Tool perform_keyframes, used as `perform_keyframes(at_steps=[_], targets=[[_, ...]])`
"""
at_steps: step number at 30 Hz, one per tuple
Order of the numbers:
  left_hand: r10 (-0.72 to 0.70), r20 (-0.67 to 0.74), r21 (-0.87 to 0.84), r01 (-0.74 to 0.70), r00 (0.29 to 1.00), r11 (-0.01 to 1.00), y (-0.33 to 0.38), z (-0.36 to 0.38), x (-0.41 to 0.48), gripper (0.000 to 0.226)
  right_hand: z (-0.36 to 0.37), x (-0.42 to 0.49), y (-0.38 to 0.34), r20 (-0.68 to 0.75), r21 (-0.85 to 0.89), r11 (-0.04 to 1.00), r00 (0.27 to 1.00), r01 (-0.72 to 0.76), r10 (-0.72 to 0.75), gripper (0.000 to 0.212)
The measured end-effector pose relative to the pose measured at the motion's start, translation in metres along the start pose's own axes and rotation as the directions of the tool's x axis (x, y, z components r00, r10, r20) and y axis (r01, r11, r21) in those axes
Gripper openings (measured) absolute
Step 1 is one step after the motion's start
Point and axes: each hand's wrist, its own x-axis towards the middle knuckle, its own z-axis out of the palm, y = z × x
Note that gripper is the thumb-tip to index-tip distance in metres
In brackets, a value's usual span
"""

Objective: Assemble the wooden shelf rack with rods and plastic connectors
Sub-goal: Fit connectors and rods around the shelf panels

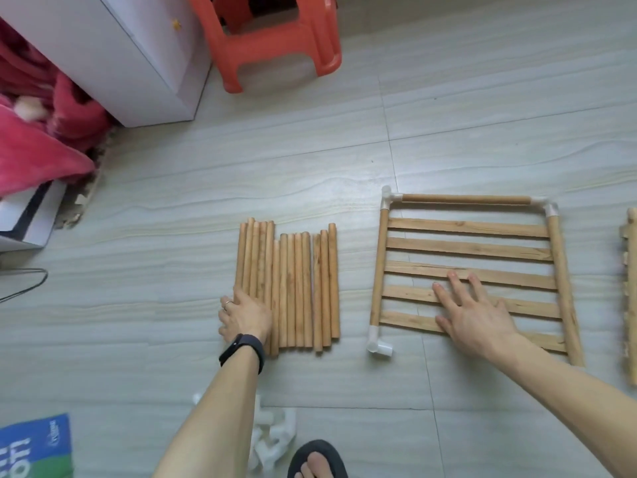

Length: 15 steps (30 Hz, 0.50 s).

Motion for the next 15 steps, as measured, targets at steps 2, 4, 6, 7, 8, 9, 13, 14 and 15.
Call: perform_keyframes(at_steps=[2,4,6,7,8,9,13,14,15], targets=[[-0.063,0.046,-0.014,0.064,0.997,0.998,-0.016,-0.004,0.009,0.058,-0.005,0.000,-0.003,0.024,-0.032,0.999,1.000,-0.009,0.010,0.064],[-0.076,0.059,0.007,0.076,0.995,0.997,-0.027,-0.003,0.015,0.050,-0.009,-0.001,-0.007,0.048,-0.057,0.998,0.999,-0.016,0.019,0.064],[-0.071,0.045,0.026,0.070,0.996,0.997,-0.032,-0.001,0.018,0.043,-0.011,-0.001,-0.011,0.071,-0.059,0.998,0.997,-0.025,0.029,0.065],[-0.073,0.040,0.024,0.072,0.997,0.997,-0.032,0.000,0.020,0.041,-0.012,-0.001,-0.012,0.074,-0.058,0.998,0.997,-0.029,0.033,0.065],[-0.078,0.042,0.014,0.078,0.996,0.997,-0.032,0.001,0.022,0.039,-0.012,0.000,-0.013,0.071,-0.058,0.998,0.997,-0.030,0.034,0.065],[-0.088,0.046,-0.003,0.088,0.995,0.996,-0.032,0.001,0.023,0.036,-0.012,0.000,-0.013,0.068,-0.051,0.998,0.997,-0.031,0.034,0.065],[-0.099,-0.054,-0.103,0.093,0.994,0.990,-0.025,-0.005,0.020,0.030,-0.012,-0.002,-0.012,0.063,-0.039,0.999,0.998,-0.016,0.018,0.068],[-0.058,-0.103,-0.136,0.044,0.993,0.990,-0.019,-0.007,0.015,0.030,-0.014,-0.004,-0.012,0.064,-0.023,1.000,0.998,-0.017,0.018,0.070],[0.016,-0.147,-0.163,-0.040,0.989,0.986,-0.011,-0.009,0.008,0.031,-0.015,-0.009,-0.013,0.049,0.013,1.000,0.999,-0.020,0.020,0.072]])
